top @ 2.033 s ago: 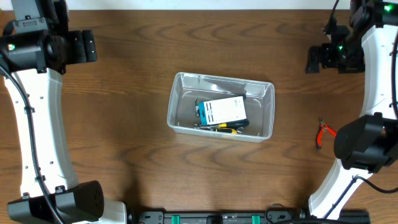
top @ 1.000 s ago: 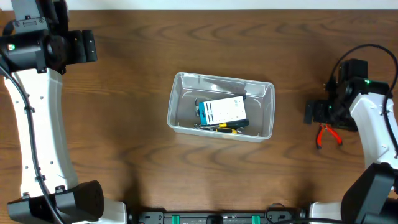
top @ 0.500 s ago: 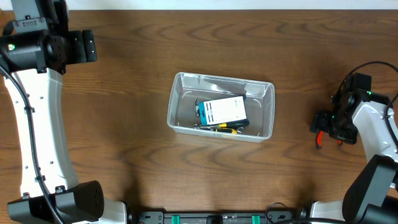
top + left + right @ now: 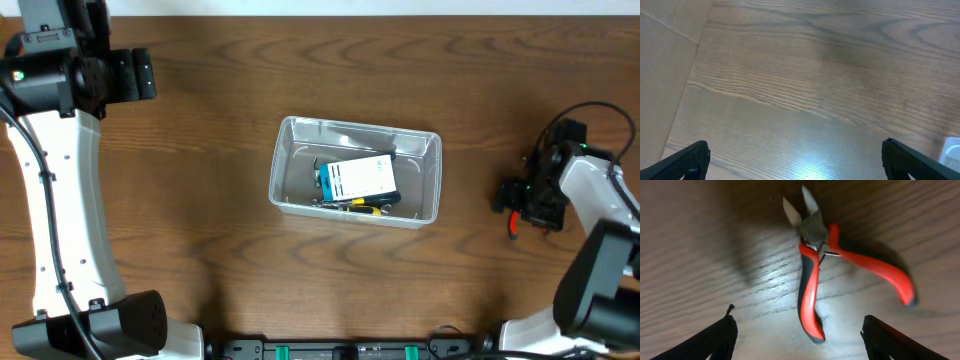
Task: Pack container
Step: 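Lower the right gripper and close it on the red pliers handle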
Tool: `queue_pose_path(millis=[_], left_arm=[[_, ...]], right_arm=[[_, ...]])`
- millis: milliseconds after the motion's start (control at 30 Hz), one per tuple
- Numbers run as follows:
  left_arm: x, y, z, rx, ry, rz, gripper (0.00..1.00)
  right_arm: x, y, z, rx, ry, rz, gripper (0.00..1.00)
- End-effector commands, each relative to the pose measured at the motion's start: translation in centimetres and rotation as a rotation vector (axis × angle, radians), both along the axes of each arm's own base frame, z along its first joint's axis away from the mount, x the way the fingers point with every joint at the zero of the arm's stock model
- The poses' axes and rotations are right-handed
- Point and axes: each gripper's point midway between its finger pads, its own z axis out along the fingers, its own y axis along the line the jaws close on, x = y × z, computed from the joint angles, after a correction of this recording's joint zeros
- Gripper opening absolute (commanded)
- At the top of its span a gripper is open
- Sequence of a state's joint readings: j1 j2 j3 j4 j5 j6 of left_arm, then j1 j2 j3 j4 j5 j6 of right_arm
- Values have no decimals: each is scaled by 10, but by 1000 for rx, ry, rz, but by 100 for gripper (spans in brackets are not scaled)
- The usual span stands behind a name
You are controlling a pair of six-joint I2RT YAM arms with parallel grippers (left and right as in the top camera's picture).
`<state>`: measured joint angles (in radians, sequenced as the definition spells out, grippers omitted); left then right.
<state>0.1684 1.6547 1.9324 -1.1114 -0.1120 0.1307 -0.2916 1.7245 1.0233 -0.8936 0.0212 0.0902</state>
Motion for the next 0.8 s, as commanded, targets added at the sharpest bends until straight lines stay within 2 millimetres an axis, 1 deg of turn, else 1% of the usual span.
queue_pose_path(millis=[0,100,200,267,300,400,467,667,767], left_arm=[[-2,2,7,4,-17,12,98],[-2,2,7,4,-18,12,98],[-2,2,7,4,-18,12,98],[-2,2,7,4,-18,12,98],[-2,2,7,4,-17,12,98],[-2,2,7,4,-18,12,98],[-2,2,7,4,-18,12,98],[-2,2,7,4,-18,12,98],[-2,2,7,4,-18,12,98]], right_arm=[[-4,1,-12,19,38,11,81],[-5,1,-19,22,50,11,81],[-4,0,-22,23,52,11,79],[-3,0,-22,22,48,11,71],[-2,0,-22,20,45,11,64],[-1,-1,-22,16,41,11,49],[-1,-1,-22,16,40,15,43],[0,-1,-22,15,37,22,34],[0,-2,-22,12,39,23,33]])
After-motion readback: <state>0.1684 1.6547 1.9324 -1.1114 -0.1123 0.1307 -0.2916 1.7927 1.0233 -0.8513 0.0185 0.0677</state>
